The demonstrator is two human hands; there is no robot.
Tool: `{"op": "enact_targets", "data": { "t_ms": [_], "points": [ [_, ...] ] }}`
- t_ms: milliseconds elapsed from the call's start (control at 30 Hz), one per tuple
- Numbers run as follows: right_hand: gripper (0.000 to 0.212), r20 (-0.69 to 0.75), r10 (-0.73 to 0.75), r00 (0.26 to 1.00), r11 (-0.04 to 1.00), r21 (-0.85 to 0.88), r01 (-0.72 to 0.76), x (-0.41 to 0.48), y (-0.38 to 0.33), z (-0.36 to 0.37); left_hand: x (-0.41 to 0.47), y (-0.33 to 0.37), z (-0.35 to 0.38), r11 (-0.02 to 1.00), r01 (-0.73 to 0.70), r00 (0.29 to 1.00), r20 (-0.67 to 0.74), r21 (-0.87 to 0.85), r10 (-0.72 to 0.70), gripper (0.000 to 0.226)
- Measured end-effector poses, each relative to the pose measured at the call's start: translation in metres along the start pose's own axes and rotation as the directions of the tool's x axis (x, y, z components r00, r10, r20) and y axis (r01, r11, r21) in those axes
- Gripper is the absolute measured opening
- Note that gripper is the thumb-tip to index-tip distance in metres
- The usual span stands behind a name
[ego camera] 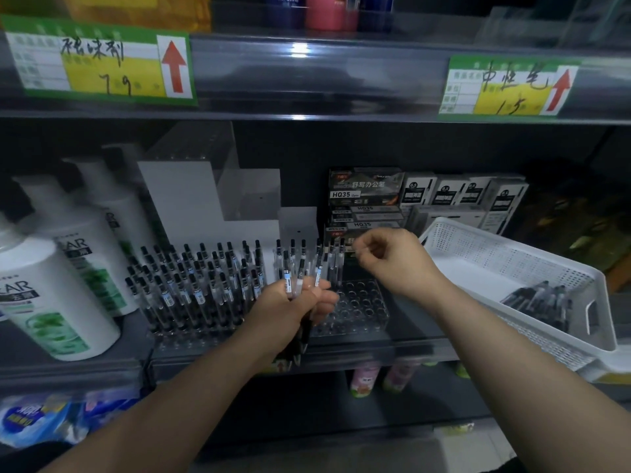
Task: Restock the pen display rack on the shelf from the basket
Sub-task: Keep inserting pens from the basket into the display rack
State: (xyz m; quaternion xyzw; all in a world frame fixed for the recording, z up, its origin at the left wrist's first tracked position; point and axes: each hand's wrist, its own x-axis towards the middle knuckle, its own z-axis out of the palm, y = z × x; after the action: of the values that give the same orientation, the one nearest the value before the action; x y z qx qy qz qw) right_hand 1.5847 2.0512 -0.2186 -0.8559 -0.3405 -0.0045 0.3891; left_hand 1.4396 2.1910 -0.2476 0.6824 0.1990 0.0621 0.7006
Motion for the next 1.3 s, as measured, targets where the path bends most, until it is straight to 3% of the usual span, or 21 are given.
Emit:
{"op": "enact_targets", "data": {
  "t_ms": [133,300,467,600,733,900,967,1033,1167,1300],
  "points": [
    [0.004,0.175,0.031,0.984,0.944,0.317,-0.087,-0.009,-0.012,-0.006,0.001,0.0,0.008,0.999,-0.007,0.999,0.037,-0.043,0.009,0.016],
    [0.004,0.227,0.033,0.973,0.908,0.4,-0.124,-0.012,-0.012,-0.006,0.003,-0.001,0.02,0.999,-0.022,0.995,0.098,-0.046,0.026,0.016],
    [0.012,0.135,0.142,0.981,0.868,0.46,-0.189,-0.009,-0.009,-0.027,0.007,-0.002,0.018,0.999,-0.043,0.999,0.001,0.017,0.043,0.015],
    [0.013,-0.039,0.229,0.973,0.887,0.419,-0.192,-0.003,0.004,-0.038,0.008,-0.002,0.014,0.992,-0.083,0.995,-0.046,0.098,0.088,0.018],
    [0.008,-0.156,0.217,0.964,0.934,0.322,-0.158,0.002,0.013,-0.028,0.008,-0.002,0.012,0.972,-0.094,0.994,-0.027,0.214,0.103,0.028],
    [0.014,-0.163,0.102,0.981,0.985,0.154,-0.076,0.003,0.017,-0.014,0.01,0.0,0.011,1.0,0.022,1.0,0.004,0.016,-0.022,0.043],
    [0.015,-0.151,0.027,0.988,0.998,0.065,-0.018,0.002,0.015,-0.01,0.01,0.002,0.011,1.0,0.003,1.0,0.031,-0.015,-0.002,0.02],
    [0.016,-0.123,-0.031,0.992,0.999,-0.015,0.029,0.003,0.012,-0.006,0.008,0.003,0.012,1.0,-0.01,1.0,0.026,-0.026,0.011,0.015],
    [0.019,-0.036,-0.119,0.992,0.981,-0.158,0.112,0.005,0.009,0.002,0.005,0.003,0.012,0.992,-0.077,0.997,-0.021,0.098,0.08,0.025],
    [0.02,-0.032,-0.105,0.994,0.975,-0.2,0.097,0.009,0.008,0.003,0.004,0.003,0.01,0.979,-0.109,0.993,-0.019,0.173,0.114,0.025]
  ]
}}
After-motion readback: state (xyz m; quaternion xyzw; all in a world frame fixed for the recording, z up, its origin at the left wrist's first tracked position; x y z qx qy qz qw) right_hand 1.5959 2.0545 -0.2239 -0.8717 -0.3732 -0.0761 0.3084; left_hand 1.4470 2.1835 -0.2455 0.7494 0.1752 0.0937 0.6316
